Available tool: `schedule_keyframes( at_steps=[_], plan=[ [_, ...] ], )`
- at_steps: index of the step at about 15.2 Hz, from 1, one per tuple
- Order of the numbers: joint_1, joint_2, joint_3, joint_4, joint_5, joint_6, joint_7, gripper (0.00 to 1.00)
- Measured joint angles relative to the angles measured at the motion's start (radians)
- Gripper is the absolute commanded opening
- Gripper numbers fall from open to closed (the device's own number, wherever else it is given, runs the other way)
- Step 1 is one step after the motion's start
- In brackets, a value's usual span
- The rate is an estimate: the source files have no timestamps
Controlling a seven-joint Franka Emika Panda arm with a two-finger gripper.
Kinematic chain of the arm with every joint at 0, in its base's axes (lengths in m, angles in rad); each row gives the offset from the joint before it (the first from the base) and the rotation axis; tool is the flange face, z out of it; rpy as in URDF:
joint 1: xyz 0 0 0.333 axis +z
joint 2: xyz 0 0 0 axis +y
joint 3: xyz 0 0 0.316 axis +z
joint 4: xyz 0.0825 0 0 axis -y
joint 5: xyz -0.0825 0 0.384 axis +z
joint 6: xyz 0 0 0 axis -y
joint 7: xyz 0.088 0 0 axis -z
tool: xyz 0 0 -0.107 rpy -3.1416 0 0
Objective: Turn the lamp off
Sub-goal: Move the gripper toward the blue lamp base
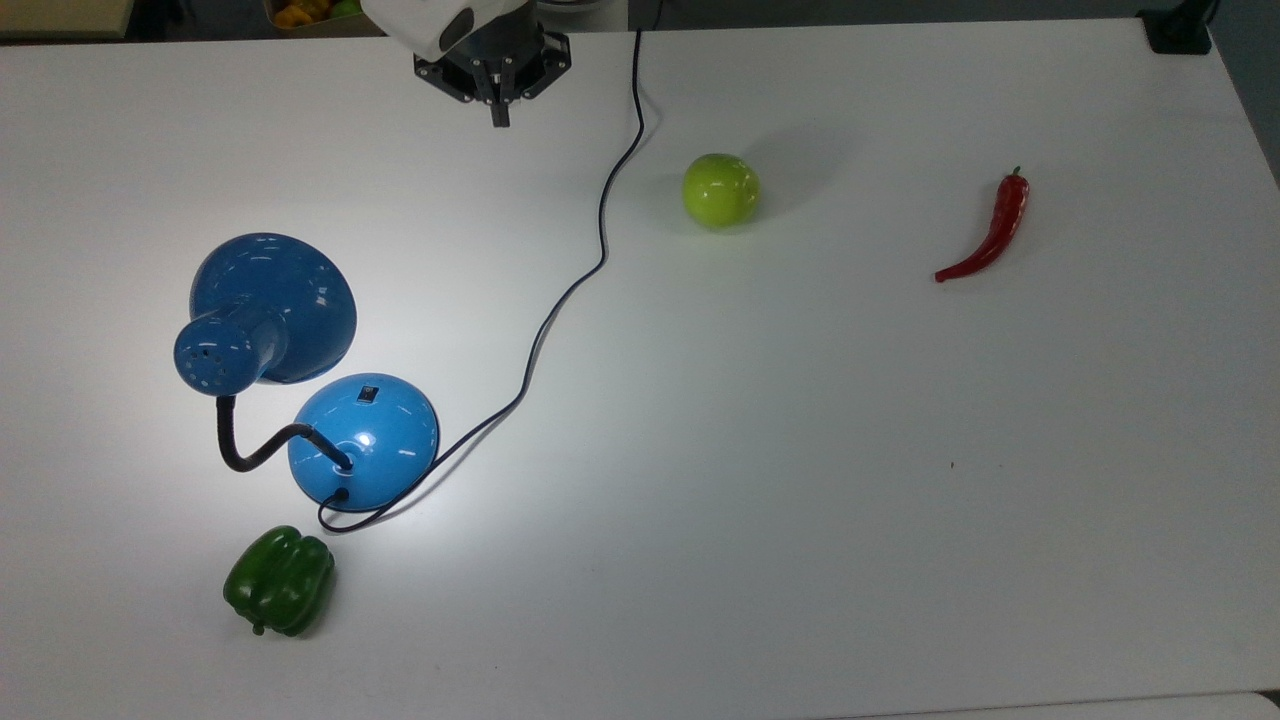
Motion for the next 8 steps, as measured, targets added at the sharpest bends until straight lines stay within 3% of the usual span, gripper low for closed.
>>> schedule_keyframes(
  at_steps=[8],
  plan=[
    [-0.017,0.055,-0.102,-0.102,-0.007,0.264,-0.003,0.0]
  ],
)
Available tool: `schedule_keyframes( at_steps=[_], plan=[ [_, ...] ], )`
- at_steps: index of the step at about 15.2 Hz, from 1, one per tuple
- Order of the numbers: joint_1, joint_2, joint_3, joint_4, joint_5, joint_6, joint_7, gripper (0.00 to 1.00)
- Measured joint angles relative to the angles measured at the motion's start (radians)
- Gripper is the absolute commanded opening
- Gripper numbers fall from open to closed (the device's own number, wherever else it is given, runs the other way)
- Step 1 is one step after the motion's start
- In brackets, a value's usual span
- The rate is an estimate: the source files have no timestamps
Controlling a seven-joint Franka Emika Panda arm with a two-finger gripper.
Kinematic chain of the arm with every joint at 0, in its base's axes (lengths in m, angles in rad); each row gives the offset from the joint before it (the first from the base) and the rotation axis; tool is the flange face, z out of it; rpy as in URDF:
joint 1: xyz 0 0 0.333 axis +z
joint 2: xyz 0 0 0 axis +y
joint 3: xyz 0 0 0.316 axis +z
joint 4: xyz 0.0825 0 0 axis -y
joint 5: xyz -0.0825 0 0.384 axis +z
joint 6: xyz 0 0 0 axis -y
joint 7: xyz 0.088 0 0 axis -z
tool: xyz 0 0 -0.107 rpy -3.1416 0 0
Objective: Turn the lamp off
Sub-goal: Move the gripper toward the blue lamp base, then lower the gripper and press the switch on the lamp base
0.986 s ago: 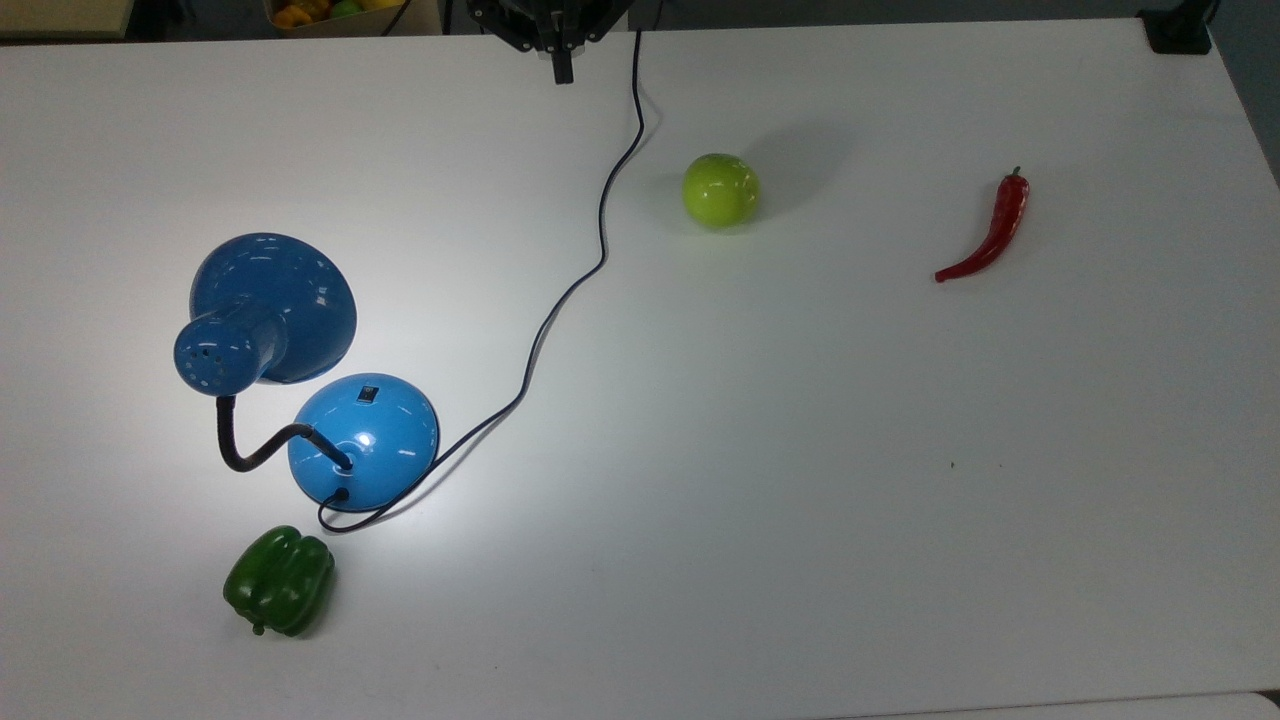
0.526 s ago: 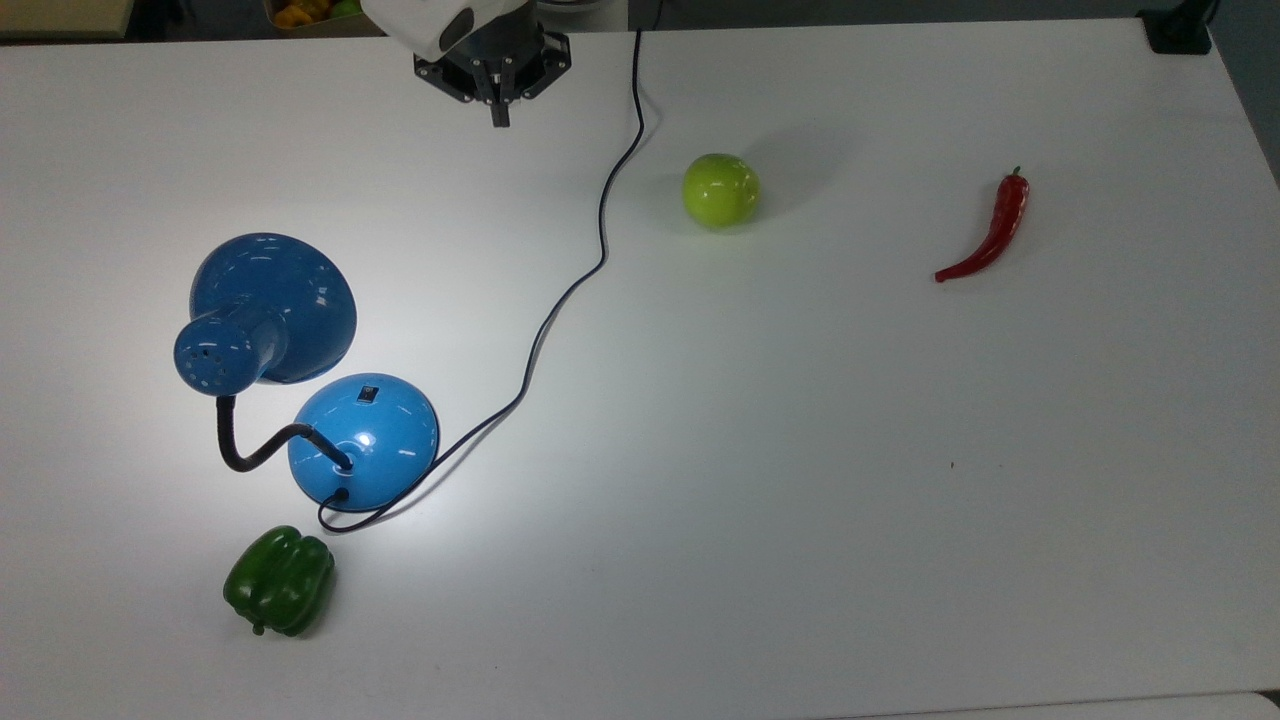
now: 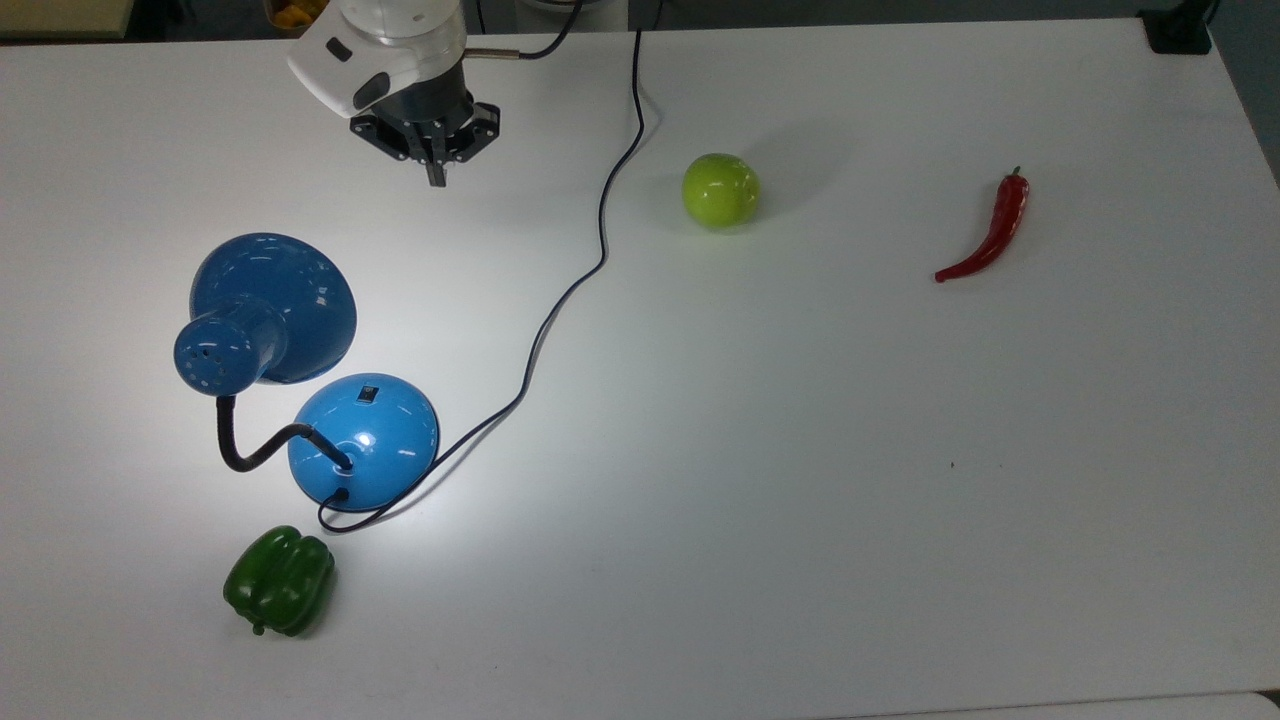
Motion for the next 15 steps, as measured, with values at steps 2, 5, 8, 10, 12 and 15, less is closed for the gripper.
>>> schedule_keyframes(
  at_steps=[2,5,8,10,12,15],
  plan=[
    [-0.009,0.021,-0.021,-0.017,0.0,0.089,-0.002,0.0],
    [-0.019,0.045,-0.036,-0.054,0.0,0.225,-0.004,0.0],
    [-0.024,0.072,-0.037,-0.074,0.003,0.34,0.005,0.0],
    [-0.025,0.097,-0.037,-0.077,0.004,0.413,0.031,0.0],
    [-0.027,0.123,-0.037,-0.077,0.004,0.48,0.05,0.0],
    [-0.029,0.166,-0.037,-0.077,0.007,0.59,0.081,0.0]
  ],
)
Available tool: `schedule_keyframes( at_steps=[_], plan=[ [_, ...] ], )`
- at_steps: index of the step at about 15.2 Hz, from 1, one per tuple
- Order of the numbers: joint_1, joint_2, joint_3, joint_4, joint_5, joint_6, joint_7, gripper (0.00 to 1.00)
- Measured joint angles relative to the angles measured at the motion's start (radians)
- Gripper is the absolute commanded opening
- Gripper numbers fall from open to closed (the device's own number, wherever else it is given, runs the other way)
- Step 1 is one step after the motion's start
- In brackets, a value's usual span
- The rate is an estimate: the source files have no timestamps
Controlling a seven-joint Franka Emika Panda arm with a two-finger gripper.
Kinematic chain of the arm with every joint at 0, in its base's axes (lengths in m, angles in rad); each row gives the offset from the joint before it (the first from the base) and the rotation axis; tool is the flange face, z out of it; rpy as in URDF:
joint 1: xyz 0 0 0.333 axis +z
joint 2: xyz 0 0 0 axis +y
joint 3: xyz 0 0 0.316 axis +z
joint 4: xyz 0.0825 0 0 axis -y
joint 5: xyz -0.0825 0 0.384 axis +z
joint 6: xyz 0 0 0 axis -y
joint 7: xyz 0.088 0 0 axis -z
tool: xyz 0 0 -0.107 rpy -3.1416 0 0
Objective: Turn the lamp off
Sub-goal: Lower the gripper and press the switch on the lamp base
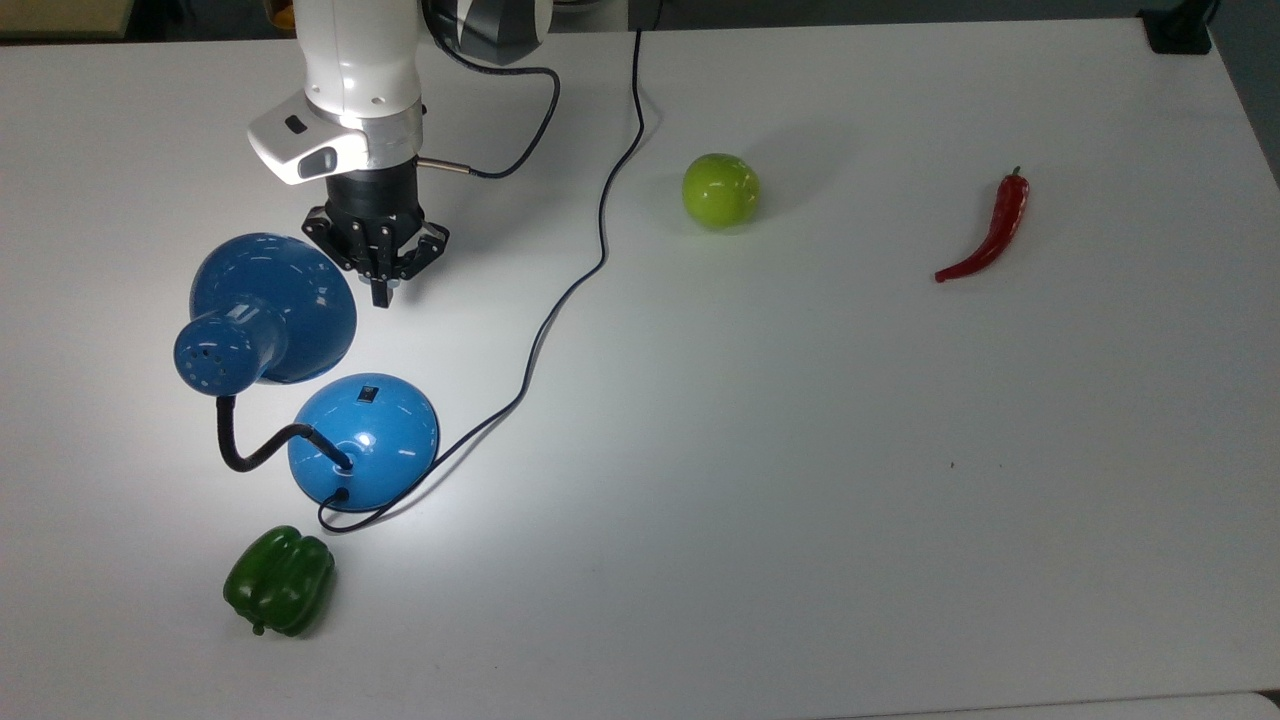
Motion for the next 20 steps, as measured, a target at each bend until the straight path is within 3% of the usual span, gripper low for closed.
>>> schedule_keyframes(
  at_steps=[3,14,20],
  plan=[
    [-0.004,0.039,0.0,0.01,0.012,0.087,0.017,0.0],
    [-0.004,0.188,0.001,0.161,0.079,0.156,0.02,0.0],
    [-0.003,0.212,0.002,0.189,0.09,0.159,0.023,0.0]
  ],
)
